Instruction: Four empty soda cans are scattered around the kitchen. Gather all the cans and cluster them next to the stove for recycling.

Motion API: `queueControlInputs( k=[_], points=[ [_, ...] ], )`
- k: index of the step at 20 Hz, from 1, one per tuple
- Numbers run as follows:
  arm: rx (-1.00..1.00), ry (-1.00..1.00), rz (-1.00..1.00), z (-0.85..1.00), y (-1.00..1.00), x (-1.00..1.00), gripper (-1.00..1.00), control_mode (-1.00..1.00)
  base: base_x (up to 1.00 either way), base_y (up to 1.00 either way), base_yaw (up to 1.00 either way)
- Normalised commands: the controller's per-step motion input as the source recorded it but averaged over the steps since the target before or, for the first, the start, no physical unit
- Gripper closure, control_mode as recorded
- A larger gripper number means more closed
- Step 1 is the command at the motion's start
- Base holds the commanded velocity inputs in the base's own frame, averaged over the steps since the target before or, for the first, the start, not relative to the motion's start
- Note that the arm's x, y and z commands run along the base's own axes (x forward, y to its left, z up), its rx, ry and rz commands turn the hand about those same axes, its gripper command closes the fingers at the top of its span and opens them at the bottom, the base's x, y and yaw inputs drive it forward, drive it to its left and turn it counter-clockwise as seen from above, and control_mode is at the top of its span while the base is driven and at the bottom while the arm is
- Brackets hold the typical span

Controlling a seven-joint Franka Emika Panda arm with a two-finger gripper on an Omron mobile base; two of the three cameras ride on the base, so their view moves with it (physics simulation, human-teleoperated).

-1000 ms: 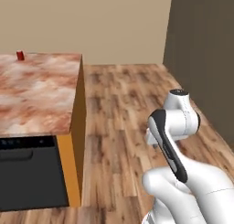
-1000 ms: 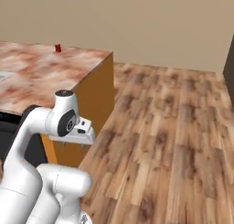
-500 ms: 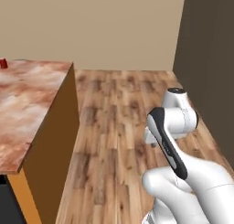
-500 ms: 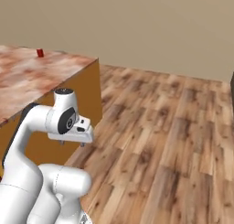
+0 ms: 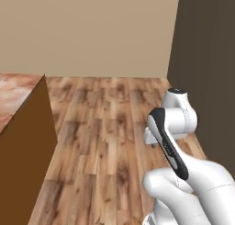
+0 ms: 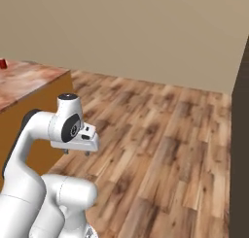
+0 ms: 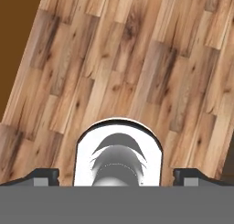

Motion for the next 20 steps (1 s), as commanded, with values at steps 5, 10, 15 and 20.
queueControlInputs(
  k=[5, 10, 15, 20],
  points=[
    [0.00, 0.00, 0.00, 0.00, 0.00, 0.00, -1.00, 1.00, 1.00, -0.58, 0.00],
    [0.00, 0.00, 0.00, 0.00, 0.00, 0.00, -1.00, 1.00, 0.94, -0.43, 0.00],
    [0.00, 0.00, 0.00, 0.00, 0.00, 0.00, -1.00, 1.00, 0.84, -0.40, 0.00],
    [0.00, 0.00, 0.00, 0.00, 0.00, 0.00, -1.00, 1.00, 0.98, -0.47, 0.00]
  ],
)
